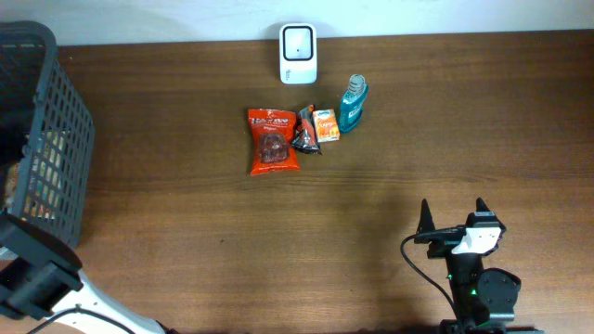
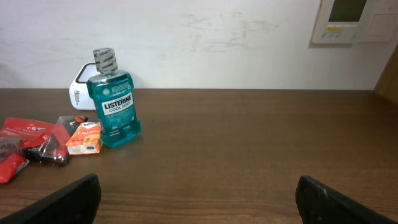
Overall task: Scan the item barcode
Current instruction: 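Return the left gripper to the basket and grasp the yellow snack bag, then place the yellow snack bag on the table left of the red bag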
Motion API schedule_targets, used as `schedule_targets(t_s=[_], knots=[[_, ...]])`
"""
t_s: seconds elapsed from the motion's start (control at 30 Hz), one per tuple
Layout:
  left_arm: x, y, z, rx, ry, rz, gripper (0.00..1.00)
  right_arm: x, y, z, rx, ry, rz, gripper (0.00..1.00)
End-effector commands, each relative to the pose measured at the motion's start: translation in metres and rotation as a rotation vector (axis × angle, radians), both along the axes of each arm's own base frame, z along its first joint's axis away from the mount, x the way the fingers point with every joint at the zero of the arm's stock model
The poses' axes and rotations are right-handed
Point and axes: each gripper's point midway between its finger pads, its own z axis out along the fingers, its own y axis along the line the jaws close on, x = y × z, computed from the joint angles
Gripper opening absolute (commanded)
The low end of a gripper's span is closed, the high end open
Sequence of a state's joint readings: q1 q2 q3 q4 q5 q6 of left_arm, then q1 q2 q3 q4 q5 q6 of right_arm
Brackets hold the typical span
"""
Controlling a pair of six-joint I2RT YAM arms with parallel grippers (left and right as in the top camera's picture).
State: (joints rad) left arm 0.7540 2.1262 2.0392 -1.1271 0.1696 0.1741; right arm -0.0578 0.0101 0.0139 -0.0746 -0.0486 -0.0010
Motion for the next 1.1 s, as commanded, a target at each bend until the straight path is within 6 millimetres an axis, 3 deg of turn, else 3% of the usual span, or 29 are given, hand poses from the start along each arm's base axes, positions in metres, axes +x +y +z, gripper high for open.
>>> schedule_targets(t_s=[0.0,0.1,0.23,0.3,0.4,0.5,0.6,0.67,0.73,0.8,0.9,0.93,1.0,1.07], knots=[[0.0,-0.002,-0.047,-0.052,0.059,-0.055,0.99,0.0,0.001,-0.003,-0.003,0.005,0.001,0.99],[-0.002,-0.002,-0.077,-0.057,0.118,-0.142,0.99,0.0,0.001,-0.003,-0.003,0.005,0.001,0.99],[-0.024,0.009,-0.125,-0.049,0.285,-0.118,0.99,0.0,0.001,-0.003,-0.003,0.005,0.001,0.99],[-0.027,0.009,-0.133,-0.056,0.304,-0.118,0.55,0.0,0.001,-0.003,-0.003,0.005,0.001,0.99],[-0.029,0.008,-0.133,-0.057,0.314,-0.117,0.02,0.0,0.001,-0.003,-0.003,0.005,0.001,0.99],[-0.034,0.003,-0.128,-0.075,0.331,-0.119,0.0,0.0,0.001,-0.003,-0.003,0.005,0.001,0.99],[-0.018,0.018,-0.07,-0.03,0.224,0.063,0.0,0.0,0.001,-0.003,-0.003,0.005,0.001,0.99],[-0.005,0.029,-0.003,0.025,0.076,0.217,0.0,0.0,0.001,-0.003,-0.003,0.005,0.001,0.99],[-0.002,0.032,0.085,0.062,-0.138,0.421,0.0,0.0,0.001,-0.003,-0.003,0.005,0.001,0.99],[0.0,0.021,0.157,0.097,-0.324,0.412,0.0,0.0,0.001,-0.003,-0.003,0.005,0.001,0.99],[0.007,-0.021,0.25,0.081,-0.613,0.258,0.0,0.0,0.001,-0.003,-0.003,0.005,0.001,0.99],[0.013,-0.05,0.287,0.044,-0.739,0.141,0.0,0.0,0.001,-0.003,-0.003,0.005,0.001,0.99],[0.019,-0.114,0.337,-0.046,-0.901,-0.088,0.0,0.0,0.001,-0.003,-0.003,0.005,0.001,0.99],[0.025,-0.163,0.345,-0.118,-0.913,-0.197,0.0,0.0,0.001,-0.003,-0.003,0.005,0.001,0.99]])
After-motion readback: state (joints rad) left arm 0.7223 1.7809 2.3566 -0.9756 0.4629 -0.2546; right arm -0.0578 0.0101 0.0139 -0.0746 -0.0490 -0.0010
